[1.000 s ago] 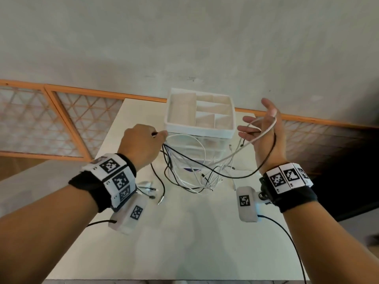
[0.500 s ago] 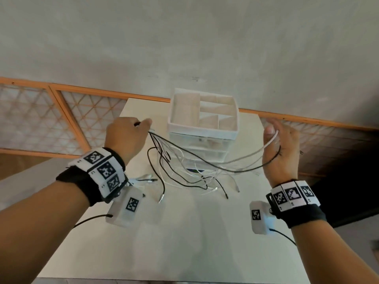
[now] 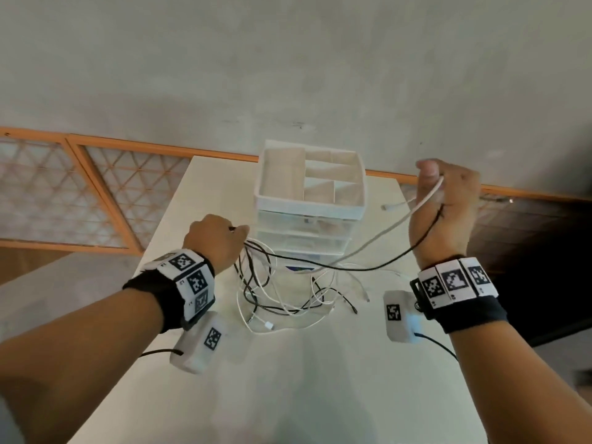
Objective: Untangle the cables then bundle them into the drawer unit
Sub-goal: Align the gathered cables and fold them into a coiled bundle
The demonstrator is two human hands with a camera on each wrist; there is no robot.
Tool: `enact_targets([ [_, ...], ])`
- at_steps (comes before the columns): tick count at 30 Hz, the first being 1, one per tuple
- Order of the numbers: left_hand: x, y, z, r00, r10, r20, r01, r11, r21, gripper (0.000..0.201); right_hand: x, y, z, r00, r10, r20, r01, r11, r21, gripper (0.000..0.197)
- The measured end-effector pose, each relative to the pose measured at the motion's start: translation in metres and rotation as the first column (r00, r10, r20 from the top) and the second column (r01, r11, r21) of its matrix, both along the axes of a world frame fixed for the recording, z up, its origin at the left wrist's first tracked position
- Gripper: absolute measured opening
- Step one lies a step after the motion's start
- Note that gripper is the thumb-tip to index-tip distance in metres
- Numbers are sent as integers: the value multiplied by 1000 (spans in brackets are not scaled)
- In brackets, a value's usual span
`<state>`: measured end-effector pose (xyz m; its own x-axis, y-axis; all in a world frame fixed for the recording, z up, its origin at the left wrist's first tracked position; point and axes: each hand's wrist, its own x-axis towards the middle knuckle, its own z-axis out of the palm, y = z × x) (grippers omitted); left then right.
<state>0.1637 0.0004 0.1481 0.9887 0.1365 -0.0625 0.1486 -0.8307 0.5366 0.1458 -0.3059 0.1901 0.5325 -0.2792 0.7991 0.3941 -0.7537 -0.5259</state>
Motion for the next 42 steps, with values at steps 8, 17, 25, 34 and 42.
enact_targets([
  [8, 3, 10, 47, 972, 80, 221, 30, 890, -455, 53, -15, -31, -115, 630, -102, -770, 42, 994, -97, 32],
  [17, 3, 0, 101, 954, 16, 300, 198, 717, -668, 53, -10, 2, -62, 367, 41, -929, -378, 919, -109, 67],
  [25, -12, -29, 98, 928, -216, 304, 342, 819, -460, 55, -10, 106, 31, 660, 631, -407, -551, 775, 308, 22],
  [34, -18, -20, 87, 959, -220, 179, 274, 885, -378, 53, -8, 108, 14, 683, 577, -448, -498, 817, 292, 21],
  [42, -15, -27, 88, 972, -137, 193, 199, 913, -357, 59, -4, 93, -2, 489, 445, -751, -590, 802, 91, 35],
])
